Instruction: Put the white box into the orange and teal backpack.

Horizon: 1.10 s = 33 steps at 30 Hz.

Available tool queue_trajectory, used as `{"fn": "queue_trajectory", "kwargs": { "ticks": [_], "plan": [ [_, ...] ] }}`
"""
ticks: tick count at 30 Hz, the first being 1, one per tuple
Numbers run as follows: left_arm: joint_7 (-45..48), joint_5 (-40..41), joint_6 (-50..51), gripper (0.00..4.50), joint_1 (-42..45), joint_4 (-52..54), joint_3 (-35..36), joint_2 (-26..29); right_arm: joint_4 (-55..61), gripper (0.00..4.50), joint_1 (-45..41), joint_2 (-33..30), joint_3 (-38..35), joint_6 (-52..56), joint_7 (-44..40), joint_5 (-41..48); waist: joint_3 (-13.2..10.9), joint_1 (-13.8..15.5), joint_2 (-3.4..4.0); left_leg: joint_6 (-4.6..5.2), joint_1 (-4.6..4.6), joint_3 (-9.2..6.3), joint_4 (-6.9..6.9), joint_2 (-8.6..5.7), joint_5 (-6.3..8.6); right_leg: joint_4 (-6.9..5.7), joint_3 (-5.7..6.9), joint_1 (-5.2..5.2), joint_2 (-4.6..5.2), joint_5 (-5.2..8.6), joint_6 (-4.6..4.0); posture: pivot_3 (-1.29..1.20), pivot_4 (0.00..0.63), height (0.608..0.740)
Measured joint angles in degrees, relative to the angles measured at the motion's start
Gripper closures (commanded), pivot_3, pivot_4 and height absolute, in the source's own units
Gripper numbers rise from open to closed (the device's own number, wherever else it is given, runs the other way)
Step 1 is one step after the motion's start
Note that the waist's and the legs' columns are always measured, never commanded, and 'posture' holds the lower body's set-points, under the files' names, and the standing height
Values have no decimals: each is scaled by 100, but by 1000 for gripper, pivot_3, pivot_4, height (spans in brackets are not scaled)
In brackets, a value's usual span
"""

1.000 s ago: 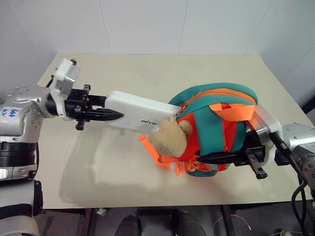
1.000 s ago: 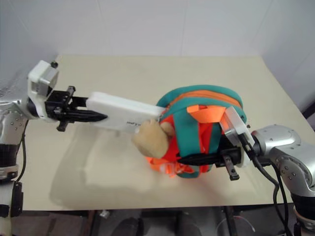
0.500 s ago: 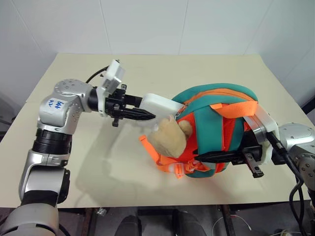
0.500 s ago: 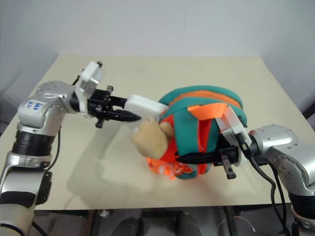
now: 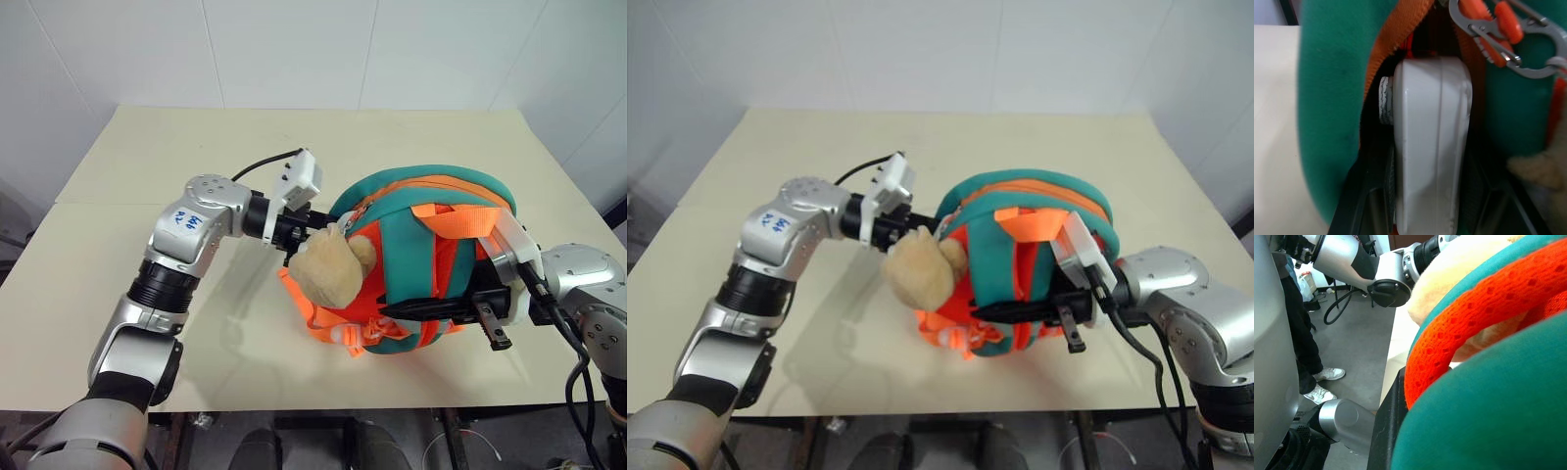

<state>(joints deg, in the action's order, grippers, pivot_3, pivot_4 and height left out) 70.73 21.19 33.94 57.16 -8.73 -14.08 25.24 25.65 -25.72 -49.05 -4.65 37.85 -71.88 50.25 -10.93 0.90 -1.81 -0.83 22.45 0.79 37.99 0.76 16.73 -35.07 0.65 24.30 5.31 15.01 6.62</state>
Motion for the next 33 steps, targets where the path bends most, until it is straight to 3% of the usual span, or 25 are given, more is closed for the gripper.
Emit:
{"fn": "queue_trajectory", "kwargs": {
  "ticks": [2, 13, 19, 33],
  "plan": [
    [-2, -72, 18, 3168, 30, -2, -47, -26, -19, 3979, -4, 21, 0, -14, 0, -17, 0, 23, 0, 0, 0, 0, 0, 0, 0, 0, 0, 0, 0, 0, 0, 0, 150, 740],
    [-25, -313, 218, 17, 150, -121, -281, -169, -44, 3979, -51, 97, 70, -47, 0, -154, 0, 41, 1, 2, -5, -5, 3, 0, 1, 3, 2, -10, -2, -1, 1, 0, 150, 740],
    [35, -342, 279, 17, 151, -5, -272, 64, -66, 3979, -93, 167, 185, -125, -1, -232, 0, 25, 1, 3, -6, -5, 3, 1, 1, 2, 1, -10, -3, -1, 1, 0, 150, 740],
    [637, 102, 610, 17, 257, 737, 536, 1769, -131, 3979, -96, 171, 195, -185, -8, -358, 0, -78, 2, 3, -4, -7, 1, 3, 1, 3, 1, -10, -3, 0, 1, 0, 150, 740]
  ]
}}
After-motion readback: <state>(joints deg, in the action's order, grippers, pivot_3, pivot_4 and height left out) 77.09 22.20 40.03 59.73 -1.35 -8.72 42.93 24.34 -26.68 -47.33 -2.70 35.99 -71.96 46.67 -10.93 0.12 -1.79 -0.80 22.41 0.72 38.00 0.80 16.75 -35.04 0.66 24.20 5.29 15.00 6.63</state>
